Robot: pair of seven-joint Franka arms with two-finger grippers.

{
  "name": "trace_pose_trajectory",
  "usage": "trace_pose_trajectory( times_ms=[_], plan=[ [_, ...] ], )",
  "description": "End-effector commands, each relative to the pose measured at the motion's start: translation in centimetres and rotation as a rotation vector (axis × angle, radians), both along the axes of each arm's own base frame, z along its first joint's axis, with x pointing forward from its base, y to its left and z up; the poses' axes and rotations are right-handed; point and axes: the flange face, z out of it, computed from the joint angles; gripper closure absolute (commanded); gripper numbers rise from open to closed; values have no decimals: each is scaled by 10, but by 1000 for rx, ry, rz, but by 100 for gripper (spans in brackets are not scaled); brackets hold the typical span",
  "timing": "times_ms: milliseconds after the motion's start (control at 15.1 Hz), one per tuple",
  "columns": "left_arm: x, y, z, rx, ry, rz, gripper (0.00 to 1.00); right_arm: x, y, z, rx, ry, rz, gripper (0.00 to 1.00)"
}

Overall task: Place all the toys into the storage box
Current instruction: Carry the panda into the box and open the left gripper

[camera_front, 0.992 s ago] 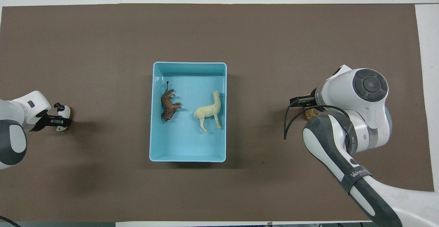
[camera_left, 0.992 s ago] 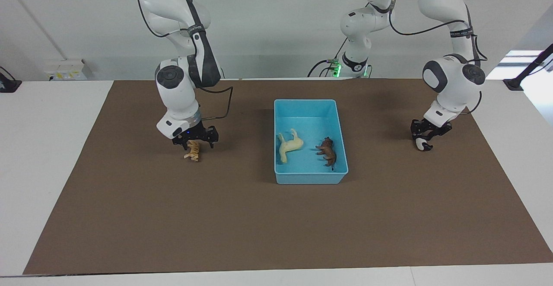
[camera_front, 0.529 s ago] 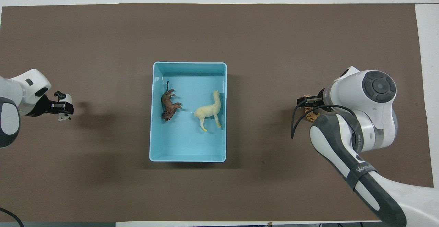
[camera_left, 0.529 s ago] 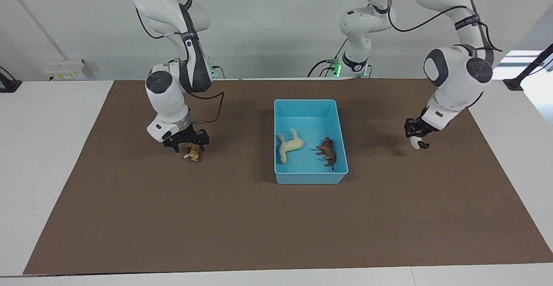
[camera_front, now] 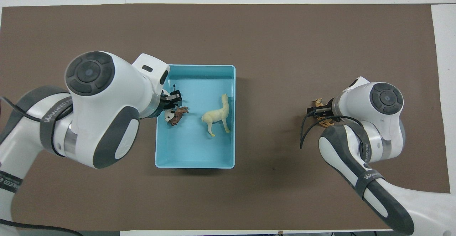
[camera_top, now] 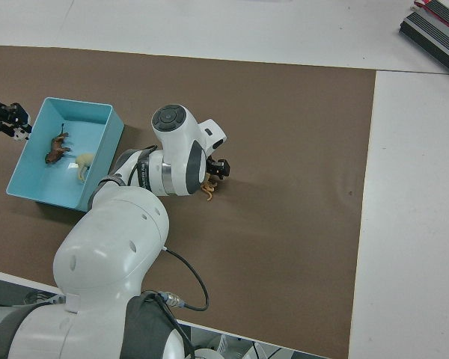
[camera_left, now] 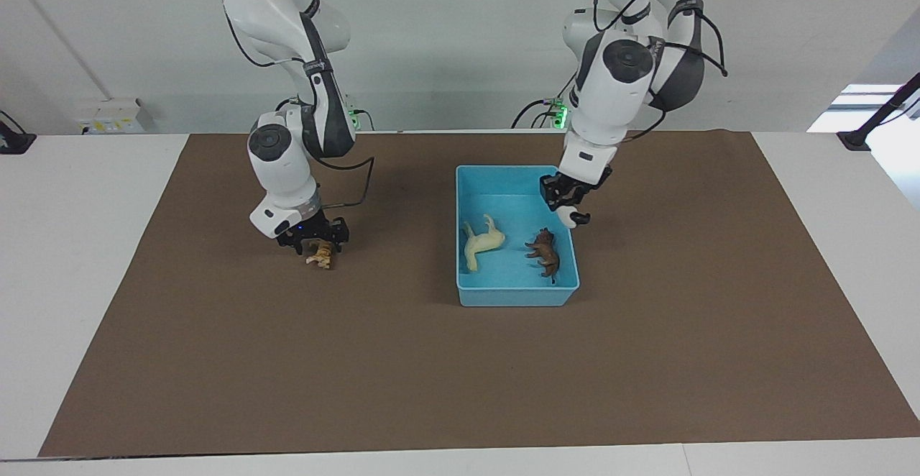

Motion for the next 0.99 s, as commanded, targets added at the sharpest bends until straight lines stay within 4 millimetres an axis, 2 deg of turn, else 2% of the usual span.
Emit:
trace_pose_trajectory(
  times_ms=[0,66,132,198,264,331,463,529,595,727,860,926],
  plan=[
    [-4,-15,-23,-20,-10,11,57,-2,4,0,0,-10,19,91],
    [-9,-27,-26,-23,-14,29,35,-2,4,1,0,-8,21,100],
    [-14,-36,-28,-29,-25,42,12,-1,4,2,-1,-10,24,100],
    [-18,-39,-31,-28,-23,37,0,0,3,3,0,-7,22,100],
    [-17,-40,-30,-28,-24,39,0,5,4,11,-2,-1,22,100],
    [-16,-39,-29,-31,-28,39,0,14,5,27,-4,19,22,100],
    [-13,-32,-25,-28,-24,50,0,38,13,74,-2,65,8,100],
    [-11,-29,-18,-32,-31,57,0,51,19,105,9,75,-18,100],
    [-7,-23,-11,-28,-28,68,0,57,33,127,31,80,-35,100],
    [12,12,13,-7,-2,114,0,67,62,174,88,91,-106,100],
    [35,54,42,-5,1,150,0,75,130,211,108,116,-240,100],
    [44,71,53,-6,-4,124,0,71,174,226,111,121,-273,100]
  ],
)
